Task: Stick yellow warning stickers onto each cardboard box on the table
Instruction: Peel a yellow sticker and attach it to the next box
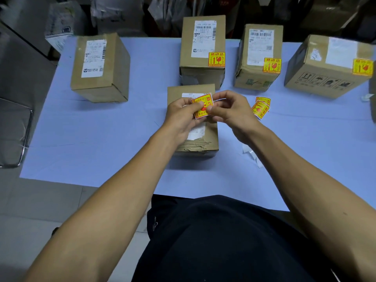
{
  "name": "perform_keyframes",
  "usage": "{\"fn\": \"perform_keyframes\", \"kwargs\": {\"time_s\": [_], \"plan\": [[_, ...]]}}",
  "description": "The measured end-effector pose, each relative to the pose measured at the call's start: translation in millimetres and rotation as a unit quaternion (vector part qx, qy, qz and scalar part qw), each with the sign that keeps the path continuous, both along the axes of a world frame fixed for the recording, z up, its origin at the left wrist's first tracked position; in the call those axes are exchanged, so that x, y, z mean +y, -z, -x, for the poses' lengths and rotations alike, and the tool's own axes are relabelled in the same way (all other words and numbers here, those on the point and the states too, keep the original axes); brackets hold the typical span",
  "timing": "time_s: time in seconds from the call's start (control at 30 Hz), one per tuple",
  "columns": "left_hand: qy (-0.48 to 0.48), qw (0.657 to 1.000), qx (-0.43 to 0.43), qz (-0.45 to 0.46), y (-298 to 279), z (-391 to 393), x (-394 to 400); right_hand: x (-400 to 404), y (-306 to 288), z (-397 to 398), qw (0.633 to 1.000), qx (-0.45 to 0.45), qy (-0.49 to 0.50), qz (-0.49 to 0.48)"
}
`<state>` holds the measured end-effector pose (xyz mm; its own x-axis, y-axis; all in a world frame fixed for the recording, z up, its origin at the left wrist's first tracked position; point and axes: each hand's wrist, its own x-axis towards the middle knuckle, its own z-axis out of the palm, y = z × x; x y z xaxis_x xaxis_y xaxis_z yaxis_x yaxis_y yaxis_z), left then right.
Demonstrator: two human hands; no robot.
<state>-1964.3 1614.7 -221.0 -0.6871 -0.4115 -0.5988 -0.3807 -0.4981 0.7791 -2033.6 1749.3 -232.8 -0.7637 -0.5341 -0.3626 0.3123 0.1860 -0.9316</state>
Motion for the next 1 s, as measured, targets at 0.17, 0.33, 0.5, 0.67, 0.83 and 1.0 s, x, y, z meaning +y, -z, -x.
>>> {"fn": "perform_keyframes", "kwargs": {"time_s": [0.17,0.33,0.5,0.67,0.83,1.0], "plan": [[0.118,0.992,-0.008,0.042,-1,-7,-13,-6,-11,4,0.996,0.051,-0.071,-0.018],[0.105,0.990,0.030,0.085,-6,-6,-26,-14,-17,3,0.999,-0.017,-0.040,0.019],[0.085,0.994,0.050,0.052,-7,-6,-31,-20,-19,-4,0.998,-0.049,-0.033,0.032],[0.139,0.985,0.063,0.083,-9,-9,-39,-20,-29,2,0.999,-0.017,-0.051,-0.003],[0.223,0.967,0.059,0.109,-14,-11,-46,-23,-36,10,0.995,0.035,-0.091,-0.032],[0.258,0.959,0.050,0.106,-15,-12,-53,-26,-36,8,0.994,0.016,-0.104,-0.026]]}}
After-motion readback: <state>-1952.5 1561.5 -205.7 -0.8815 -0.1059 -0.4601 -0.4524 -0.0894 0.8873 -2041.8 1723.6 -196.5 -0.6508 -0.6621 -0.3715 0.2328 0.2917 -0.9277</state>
